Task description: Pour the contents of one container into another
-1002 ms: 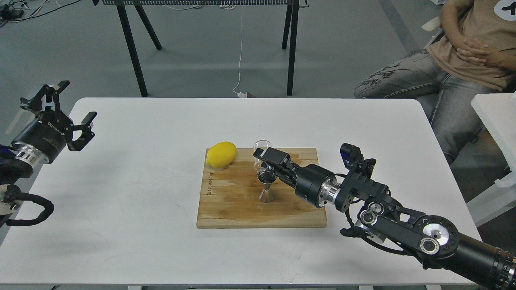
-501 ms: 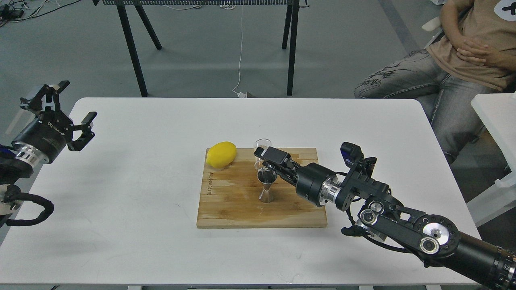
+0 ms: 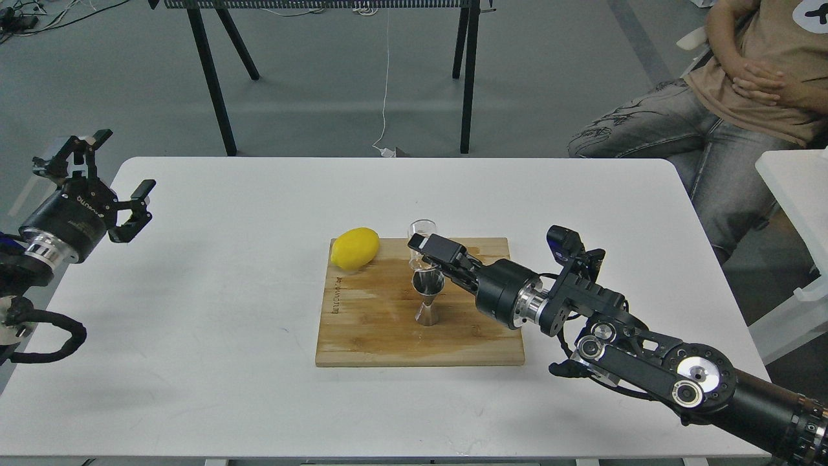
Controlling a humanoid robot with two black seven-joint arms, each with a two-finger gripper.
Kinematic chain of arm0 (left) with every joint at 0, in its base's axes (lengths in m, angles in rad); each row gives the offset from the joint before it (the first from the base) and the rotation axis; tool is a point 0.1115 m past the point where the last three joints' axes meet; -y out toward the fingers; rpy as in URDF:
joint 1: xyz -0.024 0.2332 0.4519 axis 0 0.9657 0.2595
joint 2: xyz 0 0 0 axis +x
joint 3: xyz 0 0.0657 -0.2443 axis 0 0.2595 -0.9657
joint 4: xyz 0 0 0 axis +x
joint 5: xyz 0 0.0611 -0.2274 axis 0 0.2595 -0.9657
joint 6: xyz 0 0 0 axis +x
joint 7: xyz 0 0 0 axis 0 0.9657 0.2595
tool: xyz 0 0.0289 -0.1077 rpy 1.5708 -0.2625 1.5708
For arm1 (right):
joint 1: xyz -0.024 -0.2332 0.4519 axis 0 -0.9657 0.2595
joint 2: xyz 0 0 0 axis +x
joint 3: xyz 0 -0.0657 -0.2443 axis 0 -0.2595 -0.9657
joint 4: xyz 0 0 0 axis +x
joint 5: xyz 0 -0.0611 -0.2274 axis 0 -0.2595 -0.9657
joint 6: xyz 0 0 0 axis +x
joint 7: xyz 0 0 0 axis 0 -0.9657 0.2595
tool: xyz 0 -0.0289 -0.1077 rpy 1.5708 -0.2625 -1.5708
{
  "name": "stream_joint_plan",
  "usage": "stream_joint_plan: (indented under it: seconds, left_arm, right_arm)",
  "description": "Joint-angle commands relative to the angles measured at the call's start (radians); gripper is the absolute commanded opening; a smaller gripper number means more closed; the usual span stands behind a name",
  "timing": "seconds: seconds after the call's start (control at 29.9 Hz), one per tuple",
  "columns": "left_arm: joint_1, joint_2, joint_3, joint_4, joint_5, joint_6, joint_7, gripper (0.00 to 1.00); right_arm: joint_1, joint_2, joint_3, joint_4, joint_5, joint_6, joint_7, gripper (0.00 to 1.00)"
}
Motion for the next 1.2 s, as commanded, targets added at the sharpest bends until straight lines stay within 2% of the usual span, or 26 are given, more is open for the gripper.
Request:
stream_joint_plan:
  seconds: [0.0, 0.87, 1.04, 1.17]
  left_arm:
    - [0.0, 0.0, 0.0, 0.0, 0.0, 0.0, 0.0, 0.99]
    - [0.0, 0.0, 0.0, 0.0, 0.0, 0.0, 0.0, 0.99]
    - [0.0, 0.0, 0.0, 0.0, 0.0, 0.0, 0.0, 0.99]
    - [0.0, 0.0, 0.0, 0.0, 0.0, 0.0, 0.0, 0.99]
  right_arm:
    - [0.01, 0.001, -0.017, -0.004, -0.015, -0.002, 0.002, 0.43]
    - [0.012, 0.001, -0.024, -0.032, -0.052, -0.002, 0.016, 0.43]
    - [0.006, 0.001, 0.002, -0.03, -0.007, -0.005, 0.015, 0.43]
    - [-0.01, 0.005, 0.07, -0.018, 0.126, -0.006, 0.016, 0.43]
